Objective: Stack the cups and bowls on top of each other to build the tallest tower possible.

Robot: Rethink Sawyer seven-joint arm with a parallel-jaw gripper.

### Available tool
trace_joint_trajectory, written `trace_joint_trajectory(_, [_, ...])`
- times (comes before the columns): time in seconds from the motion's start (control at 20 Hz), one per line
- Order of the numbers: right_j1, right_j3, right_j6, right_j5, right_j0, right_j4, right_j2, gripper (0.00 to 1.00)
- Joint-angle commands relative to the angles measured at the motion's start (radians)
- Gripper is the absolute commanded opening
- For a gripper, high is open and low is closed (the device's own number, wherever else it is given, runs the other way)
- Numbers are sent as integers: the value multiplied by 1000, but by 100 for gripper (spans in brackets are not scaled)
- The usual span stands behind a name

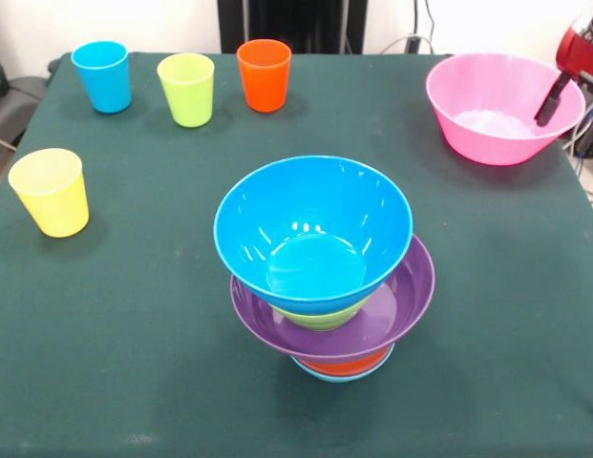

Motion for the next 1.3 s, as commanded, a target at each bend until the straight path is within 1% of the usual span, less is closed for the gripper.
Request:
trace_joint_trajectory(0.05, [106, 104, 190, -164, 3, 19, 42, 100])
trace_joint_trajectory(0.4, [153, 102, 192, -236, 15, 38, 28, 100])
trace_joint_trajectory(0.7, [171, 106, 180, -262, 19, 53, 17, 100])
trace_joint_trajectory(1.0, [144, 104, 168, -205, 30, 73, 1, 100])
trace_joint_trajectory(1.2, [135, 84, 158, -164, 35, 87, -12, 100])
trace_joint_trajectory(1.3, [120, 72, 148, -128, 41, 90, -22, 100])
